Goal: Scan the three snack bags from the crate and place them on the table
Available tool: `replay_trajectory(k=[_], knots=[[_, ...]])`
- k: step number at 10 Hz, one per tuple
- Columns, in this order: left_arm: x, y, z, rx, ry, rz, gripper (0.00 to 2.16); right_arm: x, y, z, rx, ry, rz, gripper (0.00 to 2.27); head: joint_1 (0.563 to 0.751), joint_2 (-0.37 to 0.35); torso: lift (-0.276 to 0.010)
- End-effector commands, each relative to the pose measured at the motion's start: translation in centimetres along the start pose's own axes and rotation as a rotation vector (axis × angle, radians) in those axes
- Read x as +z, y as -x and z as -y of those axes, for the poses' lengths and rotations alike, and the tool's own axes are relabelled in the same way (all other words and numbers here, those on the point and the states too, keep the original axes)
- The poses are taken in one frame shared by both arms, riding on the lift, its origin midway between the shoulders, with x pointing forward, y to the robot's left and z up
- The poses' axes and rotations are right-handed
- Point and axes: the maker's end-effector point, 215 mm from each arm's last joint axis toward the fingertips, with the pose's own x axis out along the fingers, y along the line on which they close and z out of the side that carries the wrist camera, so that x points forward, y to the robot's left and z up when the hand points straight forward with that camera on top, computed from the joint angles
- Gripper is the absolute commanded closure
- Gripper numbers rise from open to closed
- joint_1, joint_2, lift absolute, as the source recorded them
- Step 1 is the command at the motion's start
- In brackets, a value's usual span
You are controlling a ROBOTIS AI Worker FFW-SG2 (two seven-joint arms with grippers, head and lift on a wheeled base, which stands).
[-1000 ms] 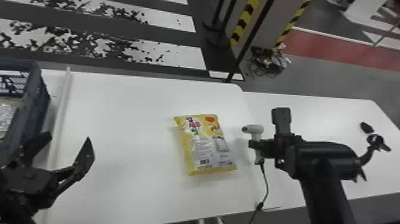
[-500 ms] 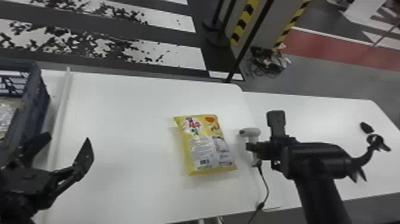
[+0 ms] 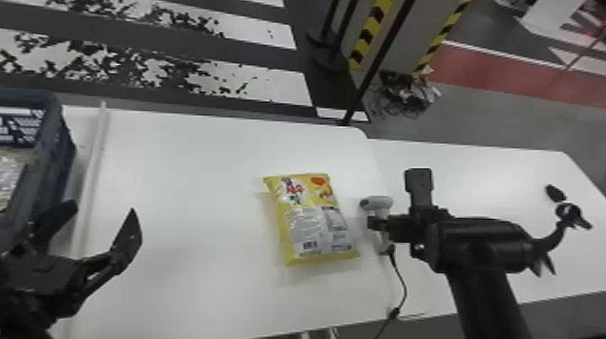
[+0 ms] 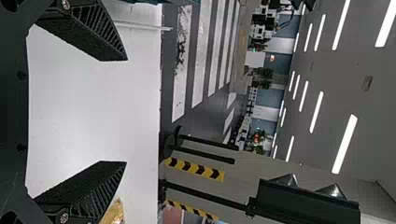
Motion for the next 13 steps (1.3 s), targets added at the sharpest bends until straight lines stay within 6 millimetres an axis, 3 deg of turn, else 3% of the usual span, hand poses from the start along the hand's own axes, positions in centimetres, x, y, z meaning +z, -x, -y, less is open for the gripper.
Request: replay_trajectory(k=[1,3,6,8,10,13], knots=[[0.0,0.1,-0.1,0.002,-0.002,0.0,0.08,0.4,1.1,0.2,0.007,-0.019,0.022,0.1,0.695,-0.35,-0.062],[0.0,0.1,0.0,0.001,0.0,0.0,0.08,0.5,4.0,-0.1,0.034,-0.039,0.038,0.11,0.695,-0.35,-0.062],[-0.1,0.1,0.1,0.0,-0.003,-0.005,0.08,-0.1,8.1,-3.9,0.283,-0.182,0.009,0.11,0.695,-0.35,-0.062],[0.0,0.0,0.3,-0.004,-0.005,-0.005,0.08,-0.7,9.8,-6.7,0.436,-0.257,-0.025,0.11,0.695,-0.35,-0.062],[0.0,0.1,0.3,-0.006,-0.007,-0.006,0.08,-1.0,9.4,-7.8,0.489,-0.274,-0.04,0.11,0.695,-0.334,-0.062],[-0.1,0.1,0.2,-0.005,-0.009,-0.008,0.08,-0.5,5.9,-8.5,0.53,-0.26,0.001,0.13,0.695,-0.312,-0.062]])
